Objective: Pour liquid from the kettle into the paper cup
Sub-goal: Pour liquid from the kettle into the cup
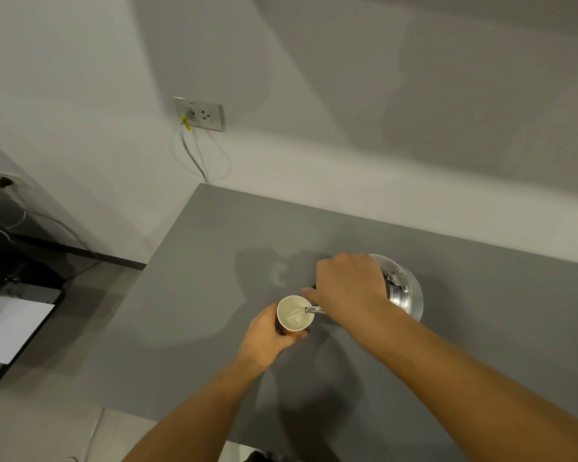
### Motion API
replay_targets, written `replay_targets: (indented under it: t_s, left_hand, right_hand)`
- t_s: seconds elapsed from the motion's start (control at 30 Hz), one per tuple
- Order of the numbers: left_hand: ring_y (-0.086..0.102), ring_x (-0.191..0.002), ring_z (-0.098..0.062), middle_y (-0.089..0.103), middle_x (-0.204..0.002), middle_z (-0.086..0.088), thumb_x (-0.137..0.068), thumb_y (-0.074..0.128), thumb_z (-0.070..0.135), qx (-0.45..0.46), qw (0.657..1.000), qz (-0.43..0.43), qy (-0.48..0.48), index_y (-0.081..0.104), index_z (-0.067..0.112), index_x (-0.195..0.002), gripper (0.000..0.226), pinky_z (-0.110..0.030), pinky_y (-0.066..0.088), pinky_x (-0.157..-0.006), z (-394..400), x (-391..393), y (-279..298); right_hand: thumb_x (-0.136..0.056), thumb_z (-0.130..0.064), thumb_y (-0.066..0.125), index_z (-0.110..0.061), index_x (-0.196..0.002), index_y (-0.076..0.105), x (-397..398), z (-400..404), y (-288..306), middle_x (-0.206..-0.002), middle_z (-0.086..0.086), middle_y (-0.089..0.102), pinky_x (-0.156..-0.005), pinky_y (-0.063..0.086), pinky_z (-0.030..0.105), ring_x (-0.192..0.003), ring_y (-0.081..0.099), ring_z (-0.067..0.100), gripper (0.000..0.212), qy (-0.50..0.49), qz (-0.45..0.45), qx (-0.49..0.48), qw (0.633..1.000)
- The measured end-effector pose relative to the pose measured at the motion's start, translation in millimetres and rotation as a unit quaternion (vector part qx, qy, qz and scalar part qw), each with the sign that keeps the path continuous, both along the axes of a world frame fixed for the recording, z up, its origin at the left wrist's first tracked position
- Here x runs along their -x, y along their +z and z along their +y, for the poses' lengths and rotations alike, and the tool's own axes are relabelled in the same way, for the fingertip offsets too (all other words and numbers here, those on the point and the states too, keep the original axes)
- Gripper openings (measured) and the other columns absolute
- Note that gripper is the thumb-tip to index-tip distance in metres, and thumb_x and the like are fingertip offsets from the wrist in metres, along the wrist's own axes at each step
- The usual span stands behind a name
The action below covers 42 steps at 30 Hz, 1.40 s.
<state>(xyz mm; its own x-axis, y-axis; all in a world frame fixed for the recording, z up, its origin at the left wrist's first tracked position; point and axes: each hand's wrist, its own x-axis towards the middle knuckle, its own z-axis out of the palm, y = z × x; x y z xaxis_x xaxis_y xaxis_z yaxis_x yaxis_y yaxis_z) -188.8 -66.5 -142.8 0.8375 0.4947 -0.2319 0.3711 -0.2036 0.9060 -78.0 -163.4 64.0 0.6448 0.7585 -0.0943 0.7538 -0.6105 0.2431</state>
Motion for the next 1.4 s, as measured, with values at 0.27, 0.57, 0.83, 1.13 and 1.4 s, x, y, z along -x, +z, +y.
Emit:
replay_targets:
  t_s: [0.27, 0.57, 0.83, 1.13, 1.4]
  left_hand:
    - [0.072, -0.104, -0.002, 0.077, -0.113, 0.017, -0.068, 0.094, 0.040, -0.005, 1.000, 0.003, -0.003, 0.067, 0.033, -0.128, 0.066, -0.017, 0.054, -0.088, 0.2, -0.1, 0.0]
    - [0.072, -0.104, -0.003, 0.077, -0.112, 0.017, -0.067, 0.094, 0.042, -0.005, 1.000, 0.004, -0.002, 0.067, 0.034, -0.127, 0.066, -0.021, 0.056, -0.089, 0.6, -0.5, -2.0]
    - [0.073, -0.101, -0.002, 0.078, -0.109, 0.020, -0.065, 0.094, 0.044, 0.003, 1.000, 0.001, 0.001, 0.065, 0.047, -0.117, 0.060, -0.022, 0.058, -0.090, 0.2, -0.2, -1.8]
    - [0.073, -0.102, -0.003, 0.078, -0.110, 0.015, -0.068, 0.096, 0.038, -0.008, 1.000, 0.004, 0.002, 0.067, 0.034, -0.123, 0.062, -0.022, 0.057, -0.090, 0.3, -0.3, -2.5]
    - [0.072, -0.105, -0.007, 0.077, -0.113, 0.011, -0.069, 0.096, 0.033, -0.011, 1.000, 0.004, 0.001, 0.067, 0.028, -0.127, 0.065, -0.029, 0.058, -0.094, 0.5, -0.9, -3.0]
  right_hand:
    - [-0.085, -0.049, 0.059, -0.022, -0.051, 0.031, 1.5, 0.1, 1.1, -0.050, -0.001, 0.030, -0.054, 0.021, 0.034, -0.043, 0.024, 0.017, 0.052, 0.005, -0.007, 0.005, 1.000]
    - [-0.085, -0.047, 0.058, -0.021, -0.052, 0.031, 2.0, -0.4, 0.4, -0.050, -0.001, 0.030, -0.055, 0.022, 0.033, -0.044, 0.025, 0.018, 0.051, 0.004, -0.014, 0.006, 1.000]
    - [-0.085, -0.047, 0.058, -0.022, -0.051, 0.034, 0.6, -1.1, 0.1, -0.051, -0.001, 0.032, -0.055, 0.023, 0.033, -0.044, 0.026, 0.017, 0.049, -0.005, 0.002, 0.002, 1.000]
    - [-0.084, -0.048, 0.060, -0.021, -0.050, 0.035, -0.3, -8.5, 6.2, -0.050, -0.002, 0.035, -0.044, 0.012, 0.031, -0.043, 0.027, 0.015, 0.050, -0.030, 0.021, -0.019, 0.999]
    - [-0.080, -0.053, 0.060, -0.020, -0.050, 0.041, -10.3, -22.7, 3.5, -0.050, -0.001, 0.041, -0.044, 0.020, 0.029, -0.044, 0.035, 0.015, 0.049, -0.065, 0.054, -0.054, 0.995]
